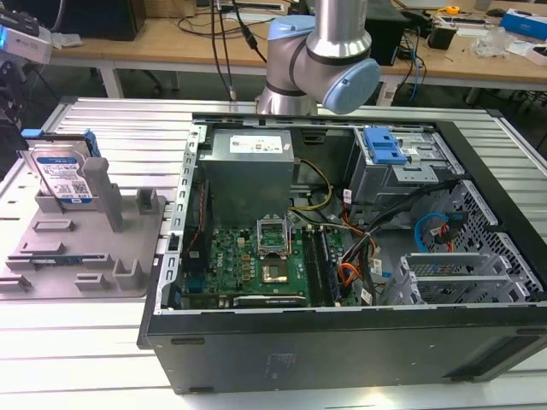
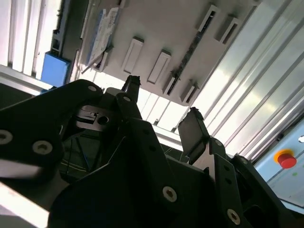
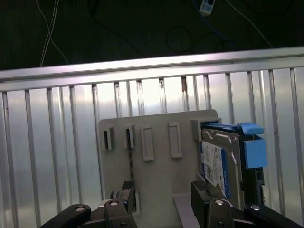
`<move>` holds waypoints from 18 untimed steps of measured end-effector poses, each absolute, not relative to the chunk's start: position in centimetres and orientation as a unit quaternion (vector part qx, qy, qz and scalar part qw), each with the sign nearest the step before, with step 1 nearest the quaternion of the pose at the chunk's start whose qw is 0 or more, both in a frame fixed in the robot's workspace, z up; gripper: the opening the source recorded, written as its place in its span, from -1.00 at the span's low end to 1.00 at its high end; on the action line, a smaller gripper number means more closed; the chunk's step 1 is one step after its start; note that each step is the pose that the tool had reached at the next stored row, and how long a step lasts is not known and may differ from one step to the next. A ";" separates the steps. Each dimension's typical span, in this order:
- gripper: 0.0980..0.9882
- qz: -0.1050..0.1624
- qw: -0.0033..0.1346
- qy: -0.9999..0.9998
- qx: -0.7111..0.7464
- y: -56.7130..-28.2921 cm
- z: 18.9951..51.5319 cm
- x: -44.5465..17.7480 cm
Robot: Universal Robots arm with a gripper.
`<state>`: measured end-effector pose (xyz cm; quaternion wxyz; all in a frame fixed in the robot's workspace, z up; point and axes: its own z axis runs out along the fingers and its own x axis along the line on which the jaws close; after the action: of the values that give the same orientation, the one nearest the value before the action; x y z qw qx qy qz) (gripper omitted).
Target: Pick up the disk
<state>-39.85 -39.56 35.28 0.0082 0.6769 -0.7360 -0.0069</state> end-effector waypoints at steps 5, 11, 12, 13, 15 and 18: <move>0.13 -0.003 0.012 -0.736 0.677 -36.4 35.3 -40.4; 0.13 0.003 0.017 -0.736 0.677 -33.7 35.3 -41.0; 0.13 0.004 0.018 -0.736 0.677 -33.2 35.3 -41.1; 0.13 0.005 0.019 -0.736 0.677 -32.9 35.3 -41.2; 0.13 0.007 0.021 -0.736 0.677 -32.3 35.3 -41.4; 0.13 0.009 0.023 -0.735 0.677 -31.8 35.3 -41.8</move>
<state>-41.77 -31.84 35.25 0.0232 0.6771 -0.7355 0.0095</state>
